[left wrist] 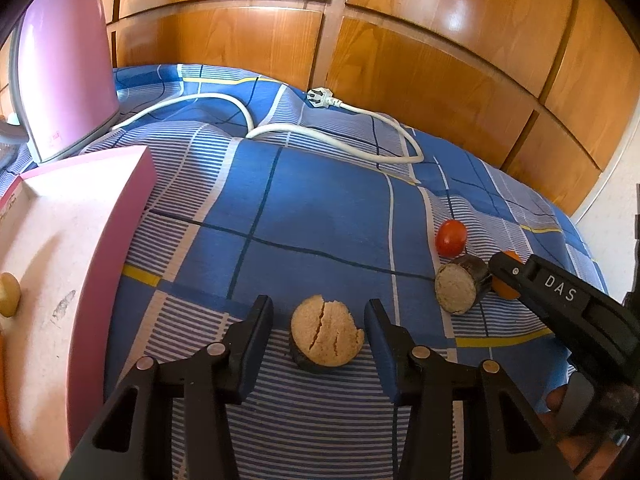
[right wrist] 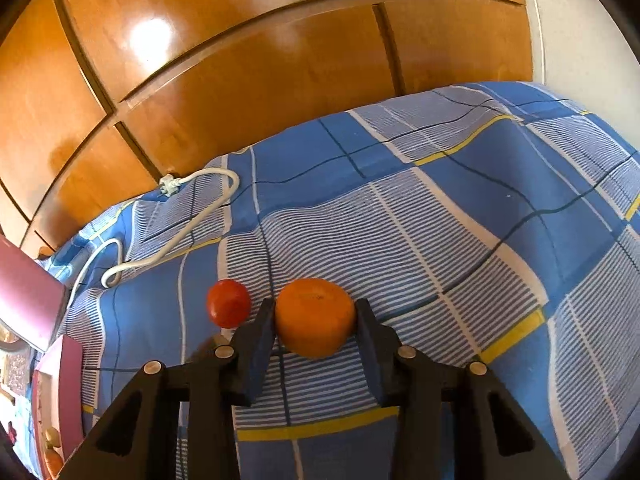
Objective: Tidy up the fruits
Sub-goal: 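Close the left tool on the cut brown fruit, then lift the cut fruit with the left tool while the right tool carries the tangerine toward the tray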
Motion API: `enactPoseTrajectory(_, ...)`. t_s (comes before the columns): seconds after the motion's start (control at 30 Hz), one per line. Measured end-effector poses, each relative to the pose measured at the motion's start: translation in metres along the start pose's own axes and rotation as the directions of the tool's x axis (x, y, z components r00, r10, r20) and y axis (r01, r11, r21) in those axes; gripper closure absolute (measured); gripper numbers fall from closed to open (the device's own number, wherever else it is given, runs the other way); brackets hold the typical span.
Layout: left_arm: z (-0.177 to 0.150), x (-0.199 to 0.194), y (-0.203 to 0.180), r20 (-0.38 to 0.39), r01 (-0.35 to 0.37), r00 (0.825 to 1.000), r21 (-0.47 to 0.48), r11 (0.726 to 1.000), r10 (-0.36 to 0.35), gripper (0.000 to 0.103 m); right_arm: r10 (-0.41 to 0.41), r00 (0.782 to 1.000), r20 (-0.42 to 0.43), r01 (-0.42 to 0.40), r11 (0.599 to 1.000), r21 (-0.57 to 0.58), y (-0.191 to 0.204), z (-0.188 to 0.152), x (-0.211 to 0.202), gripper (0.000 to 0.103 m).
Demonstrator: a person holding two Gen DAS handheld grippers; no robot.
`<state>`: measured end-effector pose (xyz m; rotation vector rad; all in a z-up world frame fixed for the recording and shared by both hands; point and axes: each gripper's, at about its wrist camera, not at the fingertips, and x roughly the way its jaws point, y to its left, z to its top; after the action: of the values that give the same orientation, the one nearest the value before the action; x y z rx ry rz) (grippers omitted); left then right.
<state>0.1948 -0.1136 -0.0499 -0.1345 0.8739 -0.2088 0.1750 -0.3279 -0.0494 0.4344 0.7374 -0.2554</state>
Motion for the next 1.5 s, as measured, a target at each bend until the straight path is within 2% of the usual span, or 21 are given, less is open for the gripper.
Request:
enactPoseTrajectory(0.17,0.000,-0.002,0.005,0.007,0.000,1.000,-0.027,1.000,0.001,0.069,-0.059,0.998,0.001,0.059,0.998,-0.038,0.001,0.000,-0.002,0.064)
enactPoseTrajectory(0.4,0.000,-0.001,0.004,0.010,0.002,1.000,-0.029,1.000,-0.002,0.069,-0.103,0.995,-0.001,0.102,0.991,-0.091,0.003,0.001,-0.001,0.064)
enactPoseTrajectory(0.7,-0.004,-0.007,0.005,0.012,0.000,1.000,-0.021,1.000,0.001,0.070,-0.075,0.997,-0.002,0.075,0.995,-0.069,-0.002,0.001,-0.003,0.064)
enactPoseTrajectory(1.07,-0.022,-0.025,0.008,0.018,0.002,1.000,-0.007,1.000,-0.002,0.070,-0.083,0.996,-0.011,0.082,0.994,-0.072,-0.002,-0.019,-0.024,0.064)
enactPoseTrajectory(1.23,-0.034,-0.035,0.008,0.022,-0.006,1.000,0.012,1.000,0.006,0.069,-0.067,0.997,-0.024,0.064,0.992,-0.109,0.004,-0.034,-0.036,0.064)
enactPoseTrajectory(1.5,-0.057,-0.055,0.006,0.052,-0.044,0.998,0.075,0.996,0.040,0.069,0.000,0.997,-0.081,-0.016,0.981,-0.193,0.020,-0.066,-0.056,0.064)
